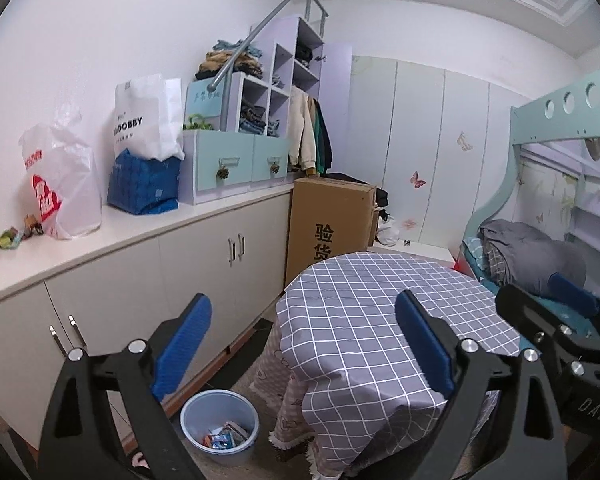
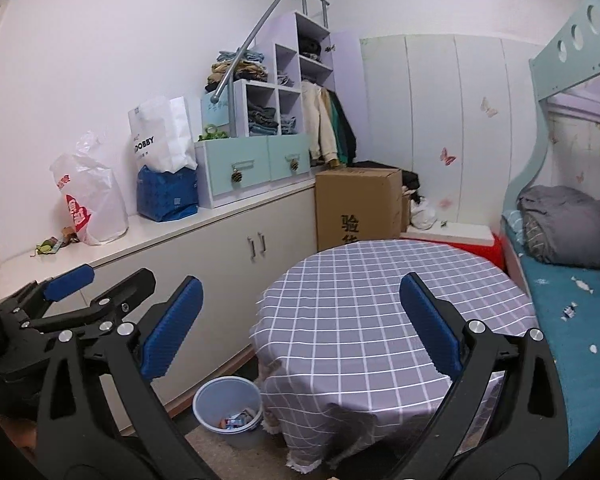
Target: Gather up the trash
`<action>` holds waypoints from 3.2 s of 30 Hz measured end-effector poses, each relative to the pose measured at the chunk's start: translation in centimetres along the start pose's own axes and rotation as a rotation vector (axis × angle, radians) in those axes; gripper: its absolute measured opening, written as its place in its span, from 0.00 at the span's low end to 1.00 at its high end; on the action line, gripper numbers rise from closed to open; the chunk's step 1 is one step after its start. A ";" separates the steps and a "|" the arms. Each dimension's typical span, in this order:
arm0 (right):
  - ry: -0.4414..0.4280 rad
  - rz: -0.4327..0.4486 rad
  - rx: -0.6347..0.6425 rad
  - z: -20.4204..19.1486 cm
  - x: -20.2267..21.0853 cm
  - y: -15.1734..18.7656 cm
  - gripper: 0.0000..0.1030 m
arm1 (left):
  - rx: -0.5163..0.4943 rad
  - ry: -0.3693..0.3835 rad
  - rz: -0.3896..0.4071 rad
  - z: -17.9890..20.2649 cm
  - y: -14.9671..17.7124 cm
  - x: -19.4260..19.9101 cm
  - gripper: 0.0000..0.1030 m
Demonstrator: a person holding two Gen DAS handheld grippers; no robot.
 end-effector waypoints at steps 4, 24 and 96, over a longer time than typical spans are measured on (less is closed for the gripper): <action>0.041 0.013 0.008 0.4 0.6 0.1 0.94 | -0.031 -0.007 0.013 0.7 -0.1 0.5 0.89; 0.049 0.017 0.017 0.4 1.2 0.6 0.94 | -0.032 -0.024 0.065 0.8 -0.5 1.0 0.91; 0.026 -0.037 0.023 1.4 0.4 1.9 0.94 | -0.033 -0.002 0.038 0.8 0.9 -0.1 0.91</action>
Point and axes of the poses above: each gripper's, at about its wrist camera, not at the fingertips, and x roughly against the way its jaws point, z to its right, y to its underside, the point moved 4 cm from there along -x, roughly the way its jaws point, and after that the axes turned 3 degrees about -y, right-handed, at the moved point
